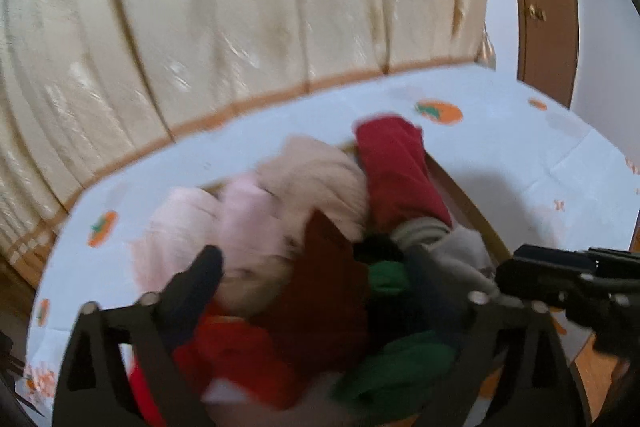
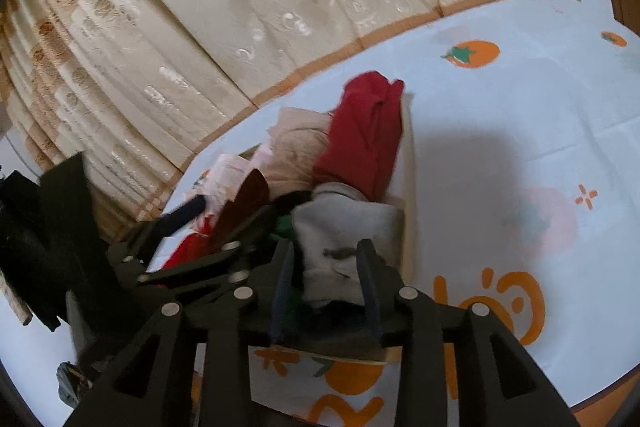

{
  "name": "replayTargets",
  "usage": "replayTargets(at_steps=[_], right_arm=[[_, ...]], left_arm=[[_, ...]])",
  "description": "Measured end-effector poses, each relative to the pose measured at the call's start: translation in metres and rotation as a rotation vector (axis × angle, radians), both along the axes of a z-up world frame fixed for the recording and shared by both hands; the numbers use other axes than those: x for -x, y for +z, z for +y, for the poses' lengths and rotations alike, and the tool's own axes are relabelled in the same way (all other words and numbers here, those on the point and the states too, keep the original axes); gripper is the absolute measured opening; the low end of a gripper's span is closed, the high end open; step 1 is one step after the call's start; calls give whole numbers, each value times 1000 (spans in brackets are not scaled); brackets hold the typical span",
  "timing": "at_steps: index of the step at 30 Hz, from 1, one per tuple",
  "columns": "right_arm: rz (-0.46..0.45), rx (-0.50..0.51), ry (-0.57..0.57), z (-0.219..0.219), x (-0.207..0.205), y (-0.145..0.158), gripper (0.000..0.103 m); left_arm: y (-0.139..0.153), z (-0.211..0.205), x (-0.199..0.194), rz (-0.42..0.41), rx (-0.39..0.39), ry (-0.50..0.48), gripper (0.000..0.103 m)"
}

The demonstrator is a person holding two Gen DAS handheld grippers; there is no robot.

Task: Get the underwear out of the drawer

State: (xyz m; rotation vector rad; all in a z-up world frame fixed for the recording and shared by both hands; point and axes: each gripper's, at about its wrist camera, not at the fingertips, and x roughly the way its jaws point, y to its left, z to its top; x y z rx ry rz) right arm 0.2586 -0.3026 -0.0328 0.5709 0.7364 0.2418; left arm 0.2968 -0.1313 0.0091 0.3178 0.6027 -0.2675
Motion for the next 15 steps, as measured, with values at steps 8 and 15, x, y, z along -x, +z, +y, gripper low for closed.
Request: replayTargets(at_steps=[8, 15], right_arm=[[-169, 154, -19, 26, 34, 41, 36], [-157, 300, 153, 94, 28, 37, 36]], left_arm=[[7, 90, 19, -117, -119, 140, 102], [-20, 137, -1, -4, -51, 291, 82]])
